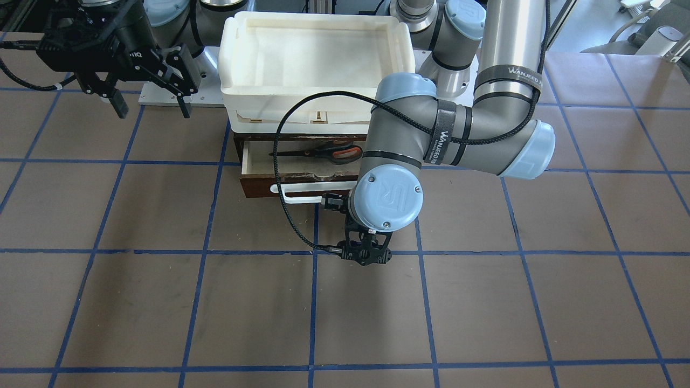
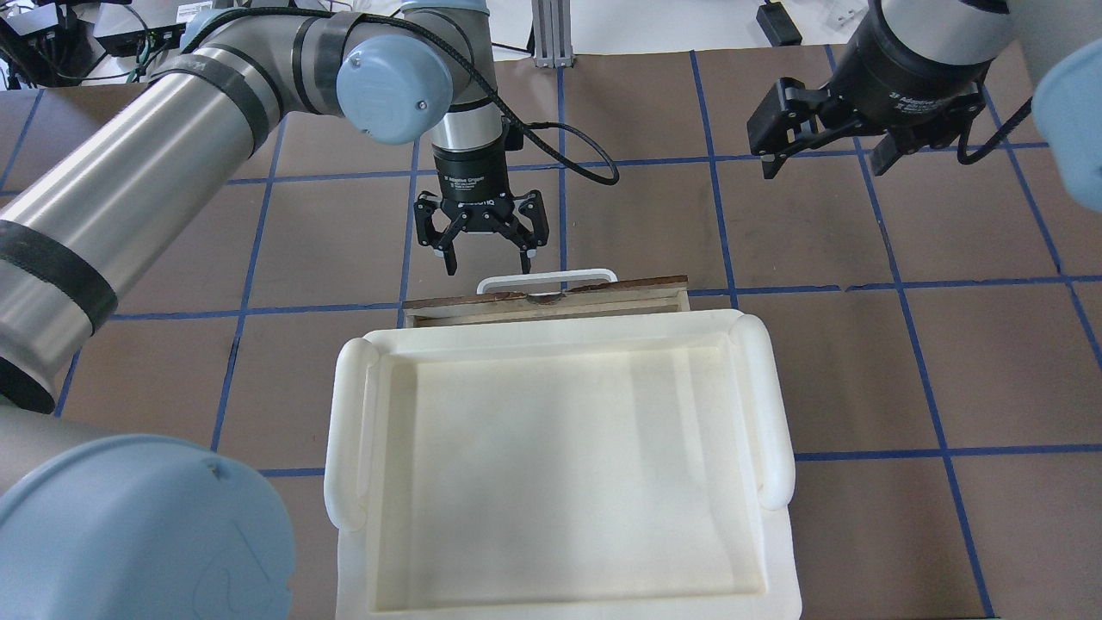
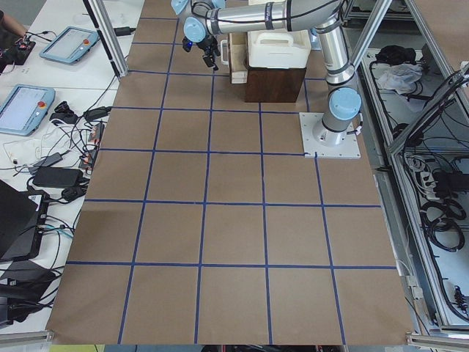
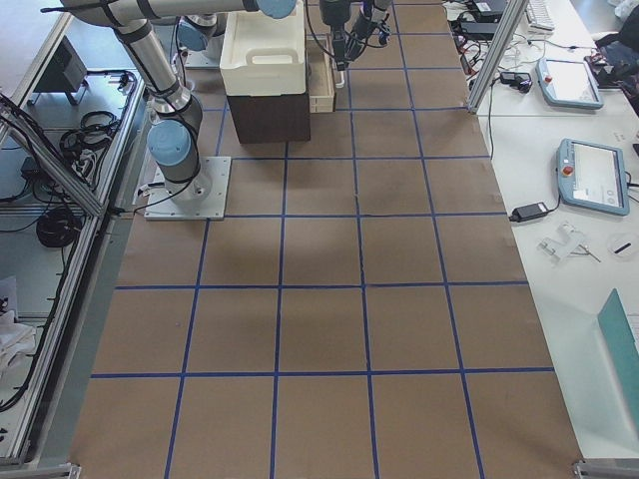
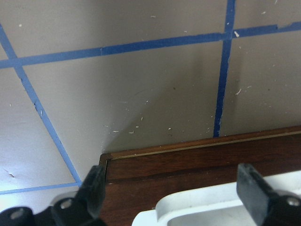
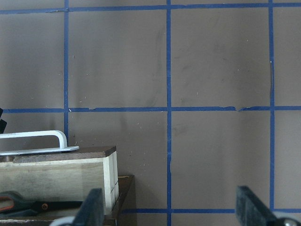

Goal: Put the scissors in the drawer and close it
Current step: 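Push the drawer front with the left gripper toward the cabinet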

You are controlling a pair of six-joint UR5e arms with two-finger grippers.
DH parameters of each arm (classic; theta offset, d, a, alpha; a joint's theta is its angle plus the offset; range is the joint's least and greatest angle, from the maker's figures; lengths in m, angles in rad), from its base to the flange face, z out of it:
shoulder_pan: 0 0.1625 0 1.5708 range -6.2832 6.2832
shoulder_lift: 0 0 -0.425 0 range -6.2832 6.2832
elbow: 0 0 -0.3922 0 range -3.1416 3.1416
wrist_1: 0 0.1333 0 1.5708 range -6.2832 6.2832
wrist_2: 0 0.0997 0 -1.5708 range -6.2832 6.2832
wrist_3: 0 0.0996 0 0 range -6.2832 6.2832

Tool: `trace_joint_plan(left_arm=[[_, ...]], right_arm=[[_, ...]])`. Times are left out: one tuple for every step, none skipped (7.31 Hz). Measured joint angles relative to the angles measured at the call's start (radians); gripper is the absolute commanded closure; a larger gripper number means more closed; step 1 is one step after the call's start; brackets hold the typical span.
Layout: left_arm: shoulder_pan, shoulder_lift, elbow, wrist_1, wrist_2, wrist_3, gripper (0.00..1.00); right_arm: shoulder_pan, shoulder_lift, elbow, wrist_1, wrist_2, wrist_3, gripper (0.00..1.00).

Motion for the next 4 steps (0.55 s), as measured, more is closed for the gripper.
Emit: trace_joint_plan(left_arm=[[0.000,0.002,-0.005,-0.020,-0.001,0.000,0.00],[0.000,0.006,-0.006,-0.044,-0.002,0.000,0.00],[0.000,0.009,-0.006,-0.075,-0.004,0.000,0.00],[0.000,0.012,-0.007,-0.107,-0.006,-0.001,0.00]], right_arm=[[0.000,0.000,0.000,0.000,0.000,0.000,0.00],[-0.001,0.000,0.000,0.000,0.000,0.000,0.00],[-0.001,0.000,0.000,0.000,0.001,0.000,0.00],[0.000,0.001,0.000,0.000,0.001,0.000,0.00]])
